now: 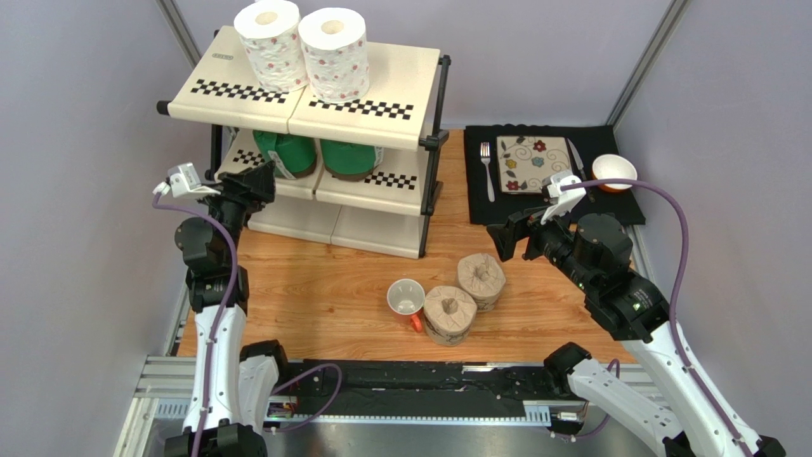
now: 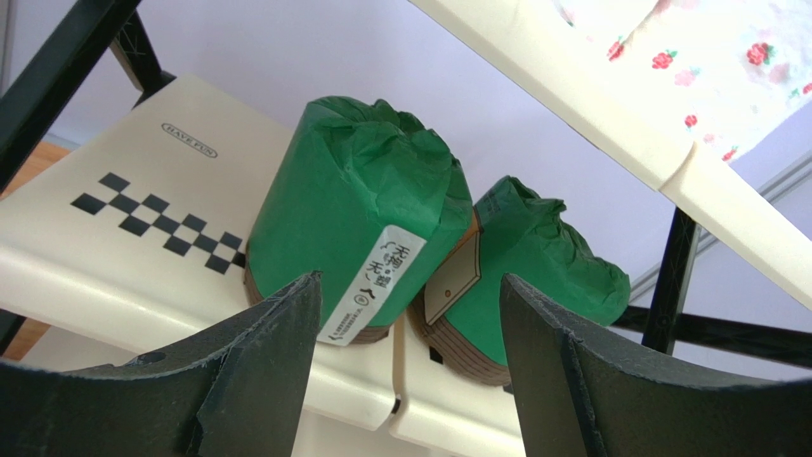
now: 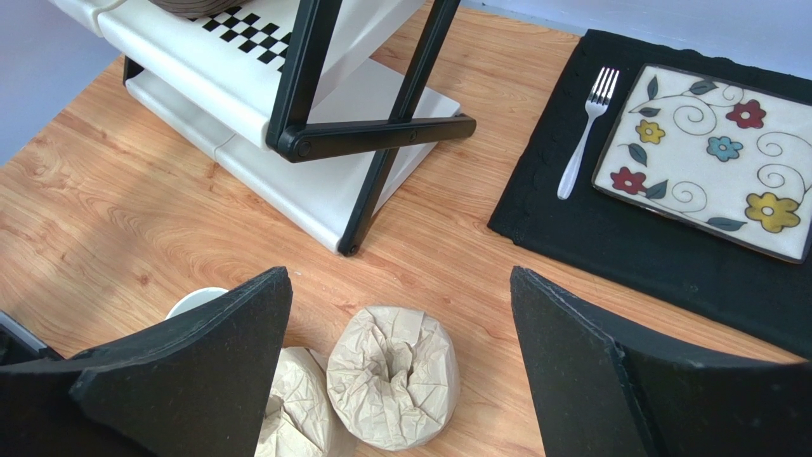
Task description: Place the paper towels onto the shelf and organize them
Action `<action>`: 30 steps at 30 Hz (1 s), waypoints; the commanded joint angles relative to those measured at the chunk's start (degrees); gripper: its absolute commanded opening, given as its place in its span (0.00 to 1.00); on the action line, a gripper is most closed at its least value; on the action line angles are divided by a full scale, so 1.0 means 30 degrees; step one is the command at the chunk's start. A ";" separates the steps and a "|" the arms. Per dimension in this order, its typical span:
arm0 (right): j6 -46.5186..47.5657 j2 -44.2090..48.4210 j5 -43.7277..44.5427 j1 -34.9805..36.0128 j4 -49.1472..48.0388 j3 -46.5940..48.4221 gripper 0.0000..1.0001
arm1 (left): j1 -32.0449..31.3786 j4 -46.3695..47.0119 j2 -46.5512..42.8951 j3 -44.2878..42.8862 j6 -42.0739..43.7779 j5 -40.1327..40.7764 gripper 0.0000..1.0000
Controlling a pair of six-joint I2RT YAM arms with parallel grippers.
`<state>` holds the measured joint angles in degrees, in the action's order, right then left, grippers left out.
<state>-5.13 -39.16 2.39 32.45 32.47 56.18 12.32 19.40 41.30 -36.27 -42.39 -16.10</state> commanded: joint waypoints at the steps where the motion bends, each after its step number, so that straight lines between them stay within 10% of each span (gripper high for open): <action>1: -0.0078 0.0279 -0.0329 0.0054 -0.0862 0.0022 0.90 | 0.0610 0.1736 0.0500 -0.1063 -0.0635 -0.0435 0.77; 30: 0.0185 0.0484 0.0315 0.0025 -0.0569 -0.0066 0.89 | 0.1754 0.9645 0.7385 -0.2236 -0.5439 -0.2484 0.75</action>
<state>-5.10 -38.11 2.33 32.45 32.36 56.05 17.02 40.34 61.45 -41.06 -54.52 -20.97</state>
